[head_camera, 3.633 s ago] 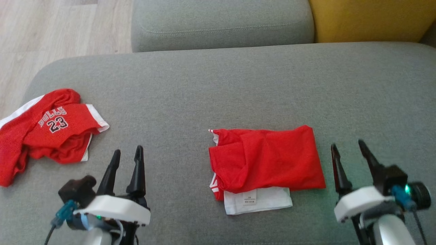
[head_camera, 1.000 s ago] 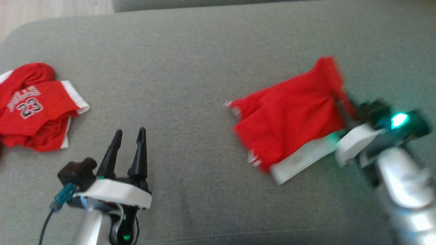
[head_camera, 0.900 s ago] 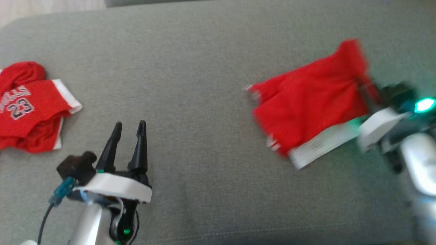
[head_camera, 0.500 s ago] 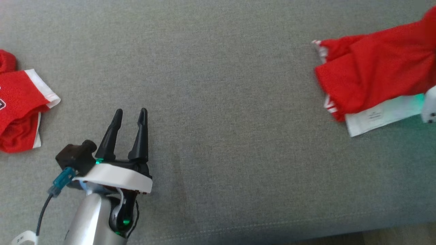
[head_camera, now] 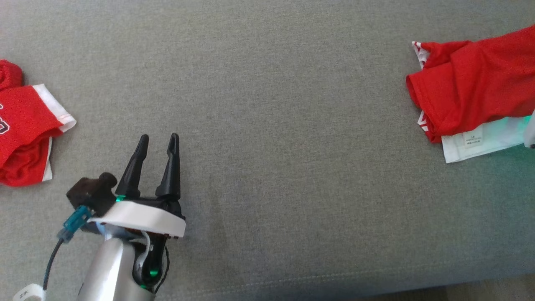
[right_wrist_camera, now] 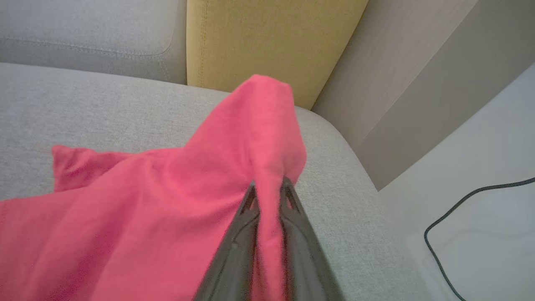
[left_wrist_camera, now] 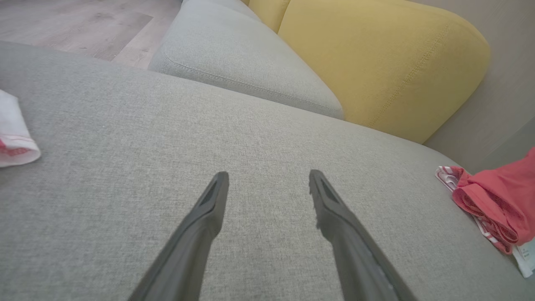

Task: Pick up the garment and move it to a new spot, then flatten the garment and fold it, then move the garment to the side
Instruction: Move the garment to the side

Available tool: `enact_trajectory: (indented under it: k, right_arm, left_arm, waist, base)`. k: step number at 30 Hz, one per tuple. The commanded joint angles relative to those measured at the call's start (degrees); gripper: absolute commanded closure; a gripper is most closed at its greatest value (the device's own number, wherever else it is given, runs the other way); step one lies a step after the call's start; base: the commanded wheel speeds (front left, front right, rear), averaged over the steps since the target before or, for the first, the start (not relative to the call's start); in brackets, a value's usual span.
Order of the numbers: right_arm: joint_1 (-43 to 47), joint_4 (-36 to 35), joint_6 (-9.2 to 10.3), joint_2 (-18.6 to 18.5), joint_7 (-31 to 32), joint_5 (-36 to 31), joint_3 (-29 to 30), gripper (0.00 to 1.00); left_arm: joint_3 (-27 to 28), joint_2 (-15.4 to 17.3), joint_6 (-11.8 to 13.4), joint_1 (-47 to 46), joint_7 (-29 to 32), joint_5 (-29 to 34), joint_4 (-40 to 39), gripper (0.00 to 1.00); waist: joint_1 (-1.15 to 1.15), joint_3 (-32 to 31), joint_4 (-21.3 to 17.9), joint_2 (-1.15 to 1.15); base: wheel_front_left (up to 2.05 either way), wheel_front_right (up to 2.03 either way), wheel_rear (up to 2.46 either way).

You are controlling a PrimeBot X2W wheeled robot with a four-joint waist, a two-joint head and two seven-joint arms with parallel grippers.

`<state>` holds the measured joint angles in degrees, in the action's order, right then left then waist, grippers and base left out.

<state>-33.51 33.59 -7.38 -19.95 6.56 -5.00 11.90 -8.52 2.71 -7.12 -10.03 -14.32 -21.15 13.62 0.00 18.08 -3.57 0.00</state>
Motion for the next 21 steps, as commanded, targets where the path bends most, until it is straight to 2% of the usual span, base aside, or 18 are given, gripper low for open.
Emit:
enact_trajectory:
  k: [1,12,21]
  right_arm:
    - [-0.40,-2.48,-0.11,-0.52,-0.32,0.90,-0.63,0.00]
    - [-1.00,-9.69,-0.11,2.36,0.06,2.85,-3.63,0.00]
    - [1.34,-17.78,-0.11,8.51,0.07,5.15,-8.44,0.00]
  left_arm:
    - [1.83,0.18,-0.34,-1.21,-0.68,0.51,-1.35,0.00]
    - [1.64,0.17,-0.36,-0.69,-0.68,-0.43,-0.52,0.00]
    - [1.91,0.17,0.17,0.34,-0.68,-1.74,-1.18,0.00]
  waist:
    - [0.00,-0.13,-0.02,0.00]
    - [0.00,-3.43,0.21,0.00]
    - [0.00,-8.18,1.59,0.00]
  base:
    - [0.00,0.00,0.00]
    - [0.00,0.00,0.00]
    - [0.00,0.00,0.00]
